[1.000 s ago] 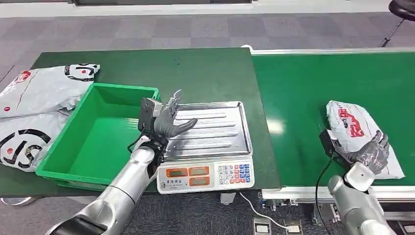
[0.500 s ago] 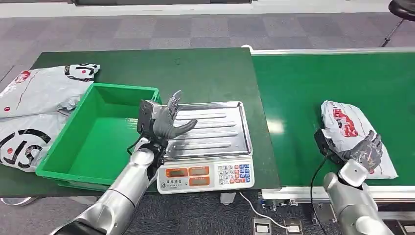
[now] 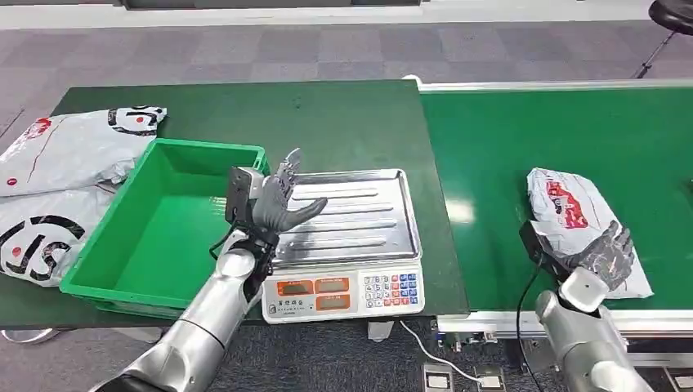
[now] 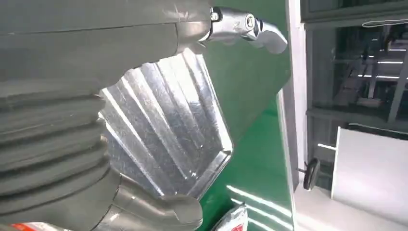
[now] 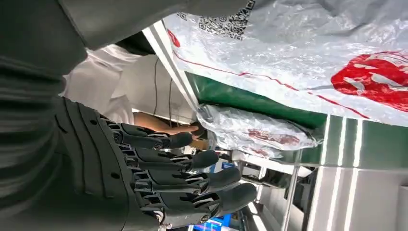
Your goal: Moved the parcel from conveyor to table for the left to box.
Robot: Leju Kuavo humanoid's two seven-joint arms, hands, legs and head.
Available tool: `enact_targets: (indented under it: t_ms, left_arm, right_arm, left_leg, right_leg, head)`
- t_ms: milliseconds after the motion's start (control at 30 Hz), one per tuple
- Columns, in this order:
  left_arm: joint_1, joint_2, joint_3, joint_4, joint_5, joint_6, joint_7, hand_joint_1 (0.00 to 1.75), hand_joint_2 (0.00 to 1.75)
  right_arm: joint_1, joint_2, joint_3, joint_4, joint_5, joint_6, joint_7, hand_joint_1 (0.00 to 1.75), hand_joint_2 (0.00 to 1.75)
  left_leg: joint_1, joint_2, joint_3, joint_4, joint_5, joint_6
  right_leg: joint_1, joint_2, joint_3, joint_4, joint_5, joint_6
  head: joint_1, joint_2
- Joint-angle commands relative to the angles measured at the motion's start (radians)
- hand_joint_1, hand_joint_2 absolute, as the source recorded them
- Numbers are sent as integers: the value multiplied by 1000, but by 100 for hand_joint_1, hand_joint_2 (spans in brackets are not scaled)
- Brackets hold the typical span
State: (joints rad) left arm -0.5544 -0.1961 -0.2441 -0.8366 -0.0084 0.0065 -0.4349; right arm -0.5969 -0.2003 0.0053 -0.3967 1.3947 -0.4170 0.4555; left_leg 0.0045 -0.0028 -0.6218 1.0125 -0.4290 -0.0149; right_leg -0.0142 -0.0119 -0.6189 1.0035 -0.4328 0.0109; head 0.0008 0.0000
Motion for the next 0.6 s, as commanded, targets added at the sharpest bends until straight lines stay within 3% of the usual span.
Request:
enact_targets:
  t_ms: [33,600]
  left_arm:
    - [-4,25,52,19,-9,-3,7,0,175]
    - [-17,29,62,64,-35,-4,26,0,175]
  right_arm:
    - [-54,58,-47,56,30,19,7,0,175]
    - [-45,63,-46,49,52,41,6,0,175]
  left_leg:
    - [0,5,4,-1,-1,0]
    - [0,2,3,-1,-1,0]
  right_leg:
    - [0,5,2,-1,0,-1]
    - [0,3,2,-1,0,-1]
  head:
    - [0,0]
    - [0,0]
